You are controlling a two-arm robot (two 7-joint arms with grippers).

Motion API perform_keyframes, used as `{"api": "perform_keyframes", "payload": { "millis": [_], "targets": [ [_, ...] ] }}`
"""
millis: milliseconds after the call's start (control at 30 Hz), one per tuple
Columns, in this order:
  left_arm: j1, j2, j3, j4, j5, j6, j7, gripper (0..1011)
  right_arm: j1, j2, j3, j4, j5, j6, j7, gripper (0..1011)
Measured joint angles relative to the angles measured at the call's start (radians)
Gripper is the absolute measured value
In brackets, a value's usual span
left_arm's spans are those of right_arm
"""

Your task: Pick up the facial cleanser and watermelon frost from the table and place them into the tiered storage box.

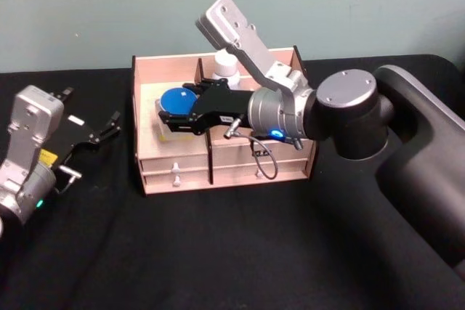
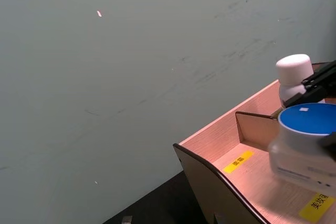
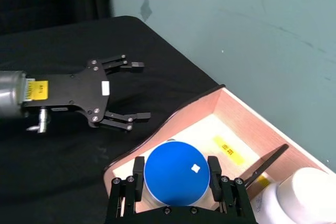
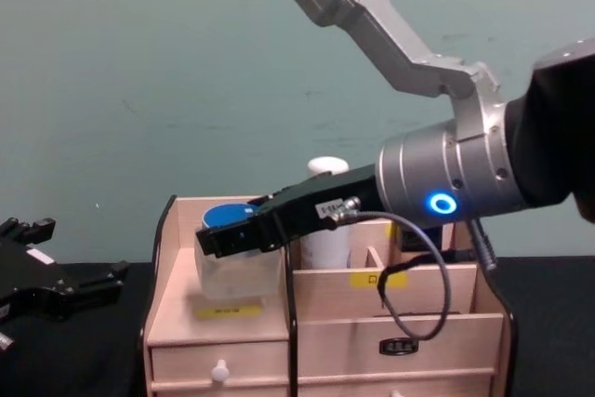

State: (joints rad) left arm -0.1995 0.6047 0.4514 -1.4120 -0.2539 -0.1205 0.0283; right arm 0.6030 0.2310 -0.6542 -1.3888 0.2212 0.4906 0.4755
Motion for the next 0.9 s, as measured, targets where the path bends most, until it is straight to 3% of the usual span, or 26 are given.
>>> {"api": "perform_keyframes", "payload": {
  "millis": [233,900],
  "targets": [
    [0.0,0.0,0.0,0.0,0.0,0.0,0.0,1010,0.014,-0.023,0.0,0.036,-0.012,0.001,-0.01,730],
    [0.0,0.0,0.0,0.0,0.0,0.0,0.0,1010,0.01,-0.043,0.012,0.048,-0.043,0.027,-0.021,730]
  ]
}}
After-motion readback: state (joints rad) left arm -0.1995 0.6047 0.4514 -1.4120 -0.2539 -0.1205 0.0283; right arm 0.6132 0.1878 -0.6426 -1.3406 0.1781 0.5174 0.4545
